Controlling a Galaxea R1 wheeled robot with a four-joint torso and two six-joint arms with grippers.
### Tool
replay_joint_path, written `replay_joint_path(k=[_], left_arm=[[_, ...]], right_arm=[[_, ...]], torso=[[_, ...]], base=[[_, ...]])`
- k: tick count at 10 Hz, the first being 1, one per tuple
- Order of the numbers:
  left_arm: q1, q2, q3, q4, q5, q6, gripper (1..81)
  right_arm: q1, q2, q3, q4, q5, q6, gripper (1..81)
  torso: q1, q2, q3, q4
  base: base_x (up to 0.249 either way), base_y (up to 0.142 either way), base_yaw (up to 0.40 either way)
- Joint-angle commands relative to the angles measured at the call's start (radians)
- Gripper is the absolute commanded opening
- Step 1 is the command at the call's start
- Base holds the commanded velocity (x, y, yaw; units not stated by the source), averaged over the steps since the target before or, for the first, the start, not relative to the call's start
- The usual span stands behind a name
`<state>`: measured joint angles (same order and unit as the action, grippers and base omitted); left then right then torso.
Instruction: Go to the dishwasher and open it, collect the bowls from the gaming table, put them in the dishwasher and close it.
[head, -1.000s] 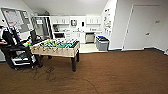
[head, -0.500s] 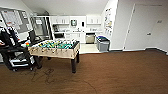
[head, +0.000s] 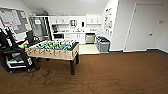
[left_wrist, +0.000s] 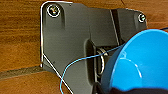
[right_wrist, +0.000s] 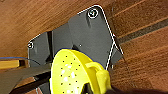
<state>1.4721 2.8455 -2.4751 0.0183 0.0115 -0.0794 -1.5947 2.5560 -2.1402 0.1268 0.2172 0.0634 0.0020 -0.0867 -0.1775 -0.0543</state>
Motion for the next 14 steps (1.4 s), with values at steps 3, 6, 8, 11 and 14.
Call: replay_joint_path(k=[3, 6, 8, 11, 14], left_arm=[[-0.043, -0.014, 0.007, 0.002, 0.059, 0.003, 1.0], [-0.043, -0.017, 0.007, 0.002, 0.059, 0.003, 1.0], [-0.043, -0.018, 0.007, 0.002, 0.059, 0.003, 1.0], [-0.043, -0.02, 0.007, 0.002, 0.059, 0.003, 1.0], [-0.042, -0.02, 0.007, 0.002, 0.059, 0.003, 1.0]], right_arm=[[0.032, -0.029, 0.005, -0.015, -0.053, -0.004, 1.0], [0.032, -0.029, 0.007, -0.015, -0.053, -0.004, 1.0], [0.032, -0.029, 0.005, -0.015, -0.053, -0.004, 1.0], [0.032, -0.029, 0.007, -0.016, -0.053, -0.004, 1.0], [0.032, -0.027, 0.005, -0.015, -0.053, -0.004, 1.0]], torso=[[0.0, 0.0, 0.0, 0.0], [0.0, 0.0, 0.0, 0.0], [0.0, 0.0, 0.0, 0.0], [-0.001, 0.0, 0.0, 0.0], [0.0, 0.0, 0.0, 0.0]], base=[[0.159, -0.073, 0.0], [0.159, -0.073, 0.0], [0.159, -0.074, 0.0], [0.183, 0.0, 0.0], [0.201, 0.0, 0.0]])
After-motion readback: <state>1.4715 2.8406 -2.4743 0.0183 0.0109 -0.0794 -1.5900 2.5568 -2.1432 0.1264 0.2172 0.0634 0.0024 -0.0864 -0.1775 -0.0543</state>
